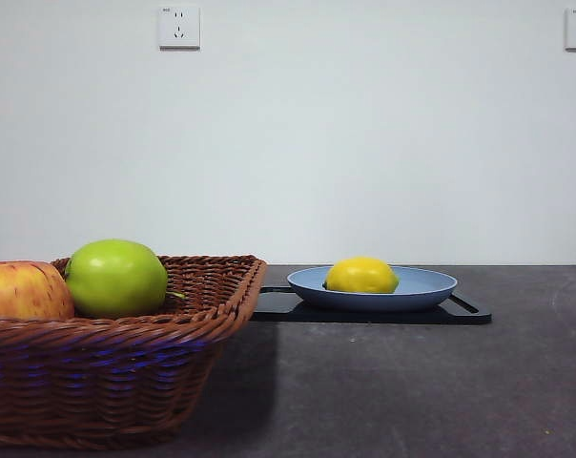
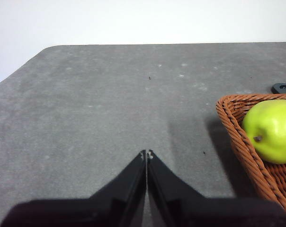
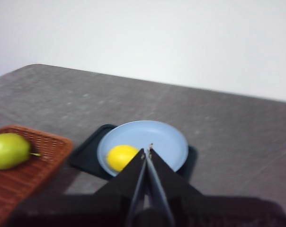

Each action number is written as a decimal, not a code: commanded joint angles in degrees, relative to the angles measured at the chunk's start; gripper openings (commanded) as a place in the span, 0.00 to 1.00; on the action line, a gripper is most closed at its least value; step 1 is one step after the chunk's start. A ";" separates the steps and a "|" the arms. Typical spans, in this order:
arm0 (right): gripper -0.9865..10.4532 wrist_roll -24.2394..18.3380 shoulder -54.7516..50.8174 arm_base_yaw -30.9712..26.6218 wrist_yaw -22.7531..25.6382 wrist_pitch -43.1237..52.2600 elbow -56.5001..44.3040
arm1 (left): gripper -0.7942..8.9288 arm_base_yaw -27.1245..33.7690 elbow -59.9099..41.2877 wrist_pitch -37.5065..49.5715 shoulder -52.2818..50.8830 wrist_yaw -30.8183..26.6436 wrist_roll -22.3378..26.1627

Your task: Take the lemon from the basket,put the lemon in the plate,hand out the plate

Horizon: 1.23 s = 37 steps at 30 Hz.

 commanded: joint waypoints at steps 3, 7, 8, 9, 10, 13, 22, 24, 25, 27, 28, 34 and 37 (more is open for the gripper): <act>0.09 -4.59 -4.59 -8.66 -5.09 4.07 -5.79 | 0.09 0.22 -0.26 -0.31 -0.17 0.15 0.46; 0.09 -4.11 -8.66 -18.91 -15.58 9.14 -13.51 | 0.09 0.22 -0.26 -0.33 -0.17 0.15 0.46; 0.09 -3.48 -9.73 -21.27 -18.29 10.19 -15.52 | 0.09 0.22 -0.26 -0.35 -0.17 0.15 0.46; 0.09 -2.51 -10.69 -23.37 -20.52 10.86 -17.38 | 0.09 0.22 -0.26 -0.33 -0.17 0.15 0.46; 0.09 -1.62 -11.50 -24.94 -21.94 11.34 -18.91 | 0.09 0.22 -0.26 -0.33 -0.17 0.15 0.46; 0.09 0.48 -14.10 -28.52 -22.77 11.56 -23.19 | 0.09 0.22 -0.26 -0.33 -0.17 0.15 0.46; 0.09 1.79 -19.65 -30.23 -22.73 11.58 -29.38 | 0.09 0.22 -0.26 -0.33 -0.17 0.15 0.46; 0.09 1.46 -20.28 -30.23 -22.71 11.63 -30.03 | 0.09 0.22 -0.26 -0.33 -0.17 0.15 0.46; 0.09 1.16 -20.28 -30.23 -22.73 11.63 -30.25 | 0.09 0.22 -0.26 -0.33 -0.17 0.15 0.46; 0.09 1.14 -20.28 -30.23 -22.71 11.63 -30.82 | 0.09 0.22 -0.26 -0.35 -0.17 0.15 0.46; 0.09 1.14 -20.28 -30.23 -22.71 11.63 -31.12 | 0.09 0.22 -0.26 -0.33 -0.17 0.15 0.46; 0.09 0.63 -20.28 -30.23 -22.38 10.91 -31.54 | 0.09 0.22 -0.26 -0.35 -0.17 0.15 0.46; 0.09 0.96 -20.28 -30.16 -22.38 10.80 -31.54 | 0.09 0.22 -0.26 -0.35 -0.17 0.15 0.46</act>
